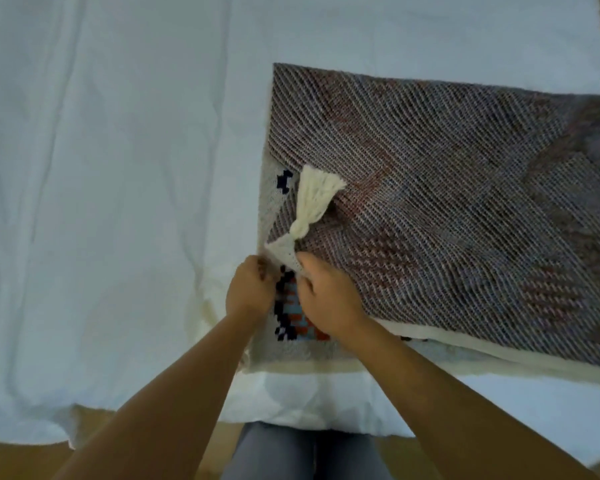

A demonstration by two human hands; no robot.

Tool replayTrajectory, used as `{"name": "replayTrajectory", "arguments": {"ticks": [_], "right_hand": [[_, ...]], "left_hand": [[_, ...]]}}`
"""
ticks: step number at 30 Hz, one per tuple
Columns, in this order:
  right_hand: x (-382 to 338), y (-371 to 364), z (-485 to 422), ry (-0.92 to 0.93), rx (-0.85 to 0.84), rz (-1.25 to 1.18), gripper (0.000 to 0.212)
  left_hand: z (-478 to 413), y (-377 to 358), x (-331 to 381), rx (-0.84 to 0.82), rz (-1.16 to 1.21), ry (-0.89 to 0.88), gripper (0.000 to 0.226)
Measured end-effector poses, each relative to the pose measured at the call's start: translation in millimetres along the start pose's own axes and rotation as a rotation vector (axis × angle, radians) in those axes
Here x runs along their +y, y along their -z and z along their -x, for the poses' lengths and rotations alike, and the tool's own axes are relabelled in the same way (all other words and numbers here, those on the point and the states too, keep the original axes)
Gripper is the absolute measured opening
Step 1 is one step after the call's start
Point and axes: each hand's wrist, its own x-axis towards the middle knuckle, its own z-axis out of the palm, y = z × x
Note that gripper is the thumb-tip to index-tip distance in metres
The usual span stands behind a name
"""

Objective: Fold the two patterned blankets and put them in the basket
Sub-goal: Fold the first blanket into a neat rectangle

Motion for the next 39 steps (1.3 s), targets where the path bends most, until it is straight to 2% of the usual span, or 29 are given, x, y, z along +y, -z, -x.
{"name": "replayTrajectory", "arguments": {"ticks": [4,7,9,15,17,18,20,22,24,27,29,32,35,39], "right_hand": [[-10.3,-35.4,40.1,0.015,-0.184,0.09,0.039],[-8.8,-50.3,61.0,0.046,-0.193,0.129,0.035],[-9.0,-54.8,73.3,0.074,-0.168,0.147,0.03],[-15.4,-69.6,100.9,0.158,-0.123,0.212,0.023],[-11.9,-78.2,103.6,0.141,-0.166,0.26,0.023],[-9.2,-81.7,103.3,0.121,-0.214,0.283,0.026],[-4.3,-86.4,100.1,0.068,-0.361,0.347,0.04],[-2.0,-87.0,95.9,0.051,-0.47,0.421,0.05],[-1.9,-84.7,93.6,0.058,-0.504,0.444,0.053],[0.8,-78.0,96.0,0.094,-0.567,0.463,0.056],[4.6,-72.5,96.5,0.083,-0.599,0.425,0.054],[7.9,-66.3,91.8,0.048,-0.569,0.337,0.043],[10.6,-64.6,86.8,0.009,-0.506,0.309,0.032],[12.8,-67.2,85.3,0.01,-0.497,0.322,0.032]], "left_hand": [[29.2,-0.9,-32.2,-0.014,-0.097,0.036,0.026],[57.2,-1.2,-60.9,0.012,-0.445,-0.014,0.03],[79.2,-4.7,-81.1,-0.047,-0.53,-0.032,0.028],[129.2,-5.8,-139.4,-0.107,-0.396,0.229,0.033],[136.1,-3.5,-138.9,-0.032,-0.209,0.378,0.035],[136.1,-2.5,-134.2,0.028,-0.12,0.387,0.037],[126.7,-0.1,-118.6,0.135,0.011,0.31,0.038],[113.9,3.7,-99.2,0.17,0.12,0.2,0.036],[100.1,4.9,-81.3,0.138,0.148,0.106,0.039],[82.0,-0.5,-60.5,0.083,0.137,0.111,0.041],[76.3,-6.1,-54.2,0.073,0.106,0.11,0.028],[79.7,-12.7,-54.1,0.054,-0.03,0.045,0.016],[93.4,-16.6,-67.7,0.023,-0.304,-0.055,0.016],[114.8,-9.6,-99.0,-0.003,-0.667,-0.327,0.016]]}}
